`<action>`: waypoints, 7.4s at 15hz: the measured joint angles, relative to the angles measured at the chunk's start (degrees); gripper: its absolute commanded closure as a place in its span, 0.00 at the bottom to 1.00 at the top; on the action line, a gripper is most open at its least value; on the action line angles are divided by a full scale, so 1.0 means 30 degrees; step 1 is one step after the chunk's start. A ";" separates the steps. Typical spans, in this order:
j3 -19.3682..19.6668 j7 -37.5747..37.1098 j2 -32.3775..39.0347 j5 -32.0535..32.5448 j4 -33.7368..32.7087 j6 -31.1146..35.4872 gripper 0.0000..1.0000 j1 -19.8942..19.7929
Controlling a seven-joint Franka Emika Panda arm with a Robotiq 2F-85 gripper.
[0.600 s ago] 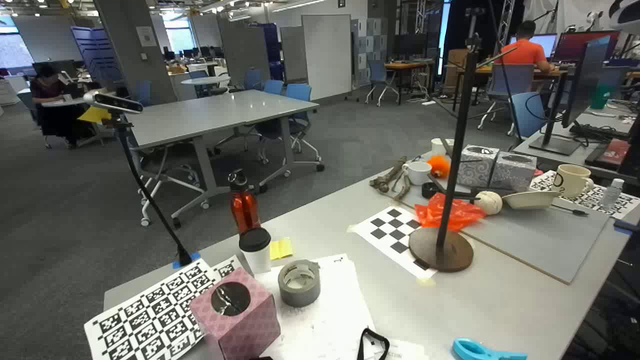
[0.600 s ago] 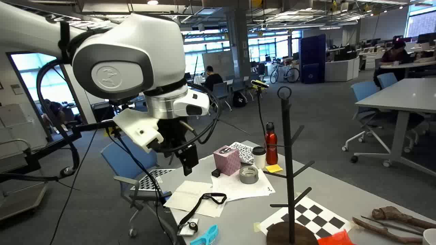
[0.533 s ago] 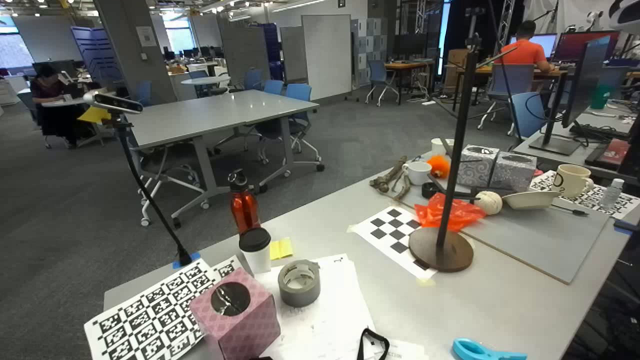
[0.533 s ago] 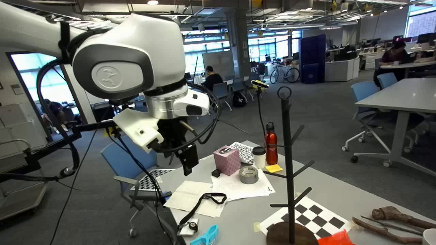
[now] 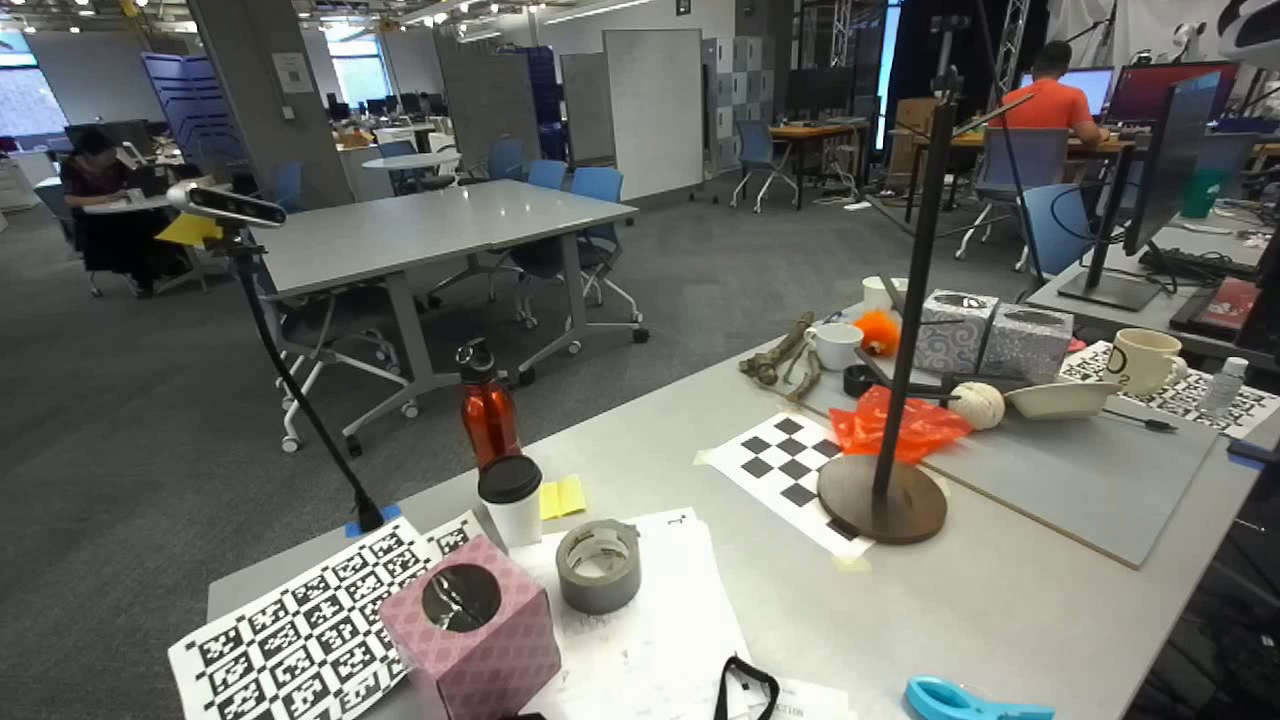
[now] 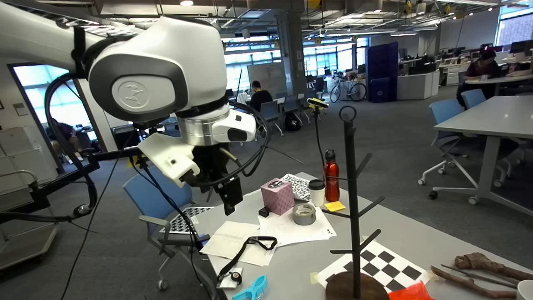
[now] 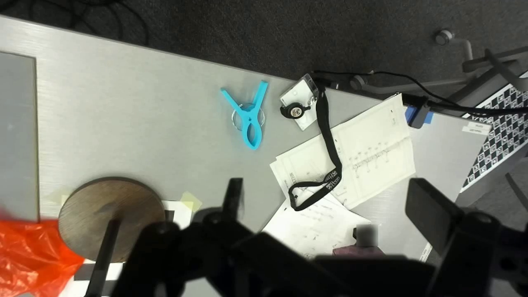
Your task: Place the blue peg on the black stand
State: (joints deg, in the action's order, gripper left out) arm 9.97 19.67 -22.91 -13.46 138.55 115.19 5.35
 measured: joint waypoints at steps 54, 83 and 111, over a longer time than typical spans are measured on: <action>-0.1568 -0.0087 0.5833 0.0668 -0.0112 0.3770 0.00 -0.0637; -0.4171 0.1954 1.2544 0.0310 -0.2026 0.6558 0.00 -0.0898; -0.4501 -0.4781 1.6116 0.7032 -0.0760 1.3114 0.00 0.0593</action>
State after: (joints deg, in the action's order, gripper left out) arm -3.53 5.32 25.43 7.64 136.27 154.54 7.13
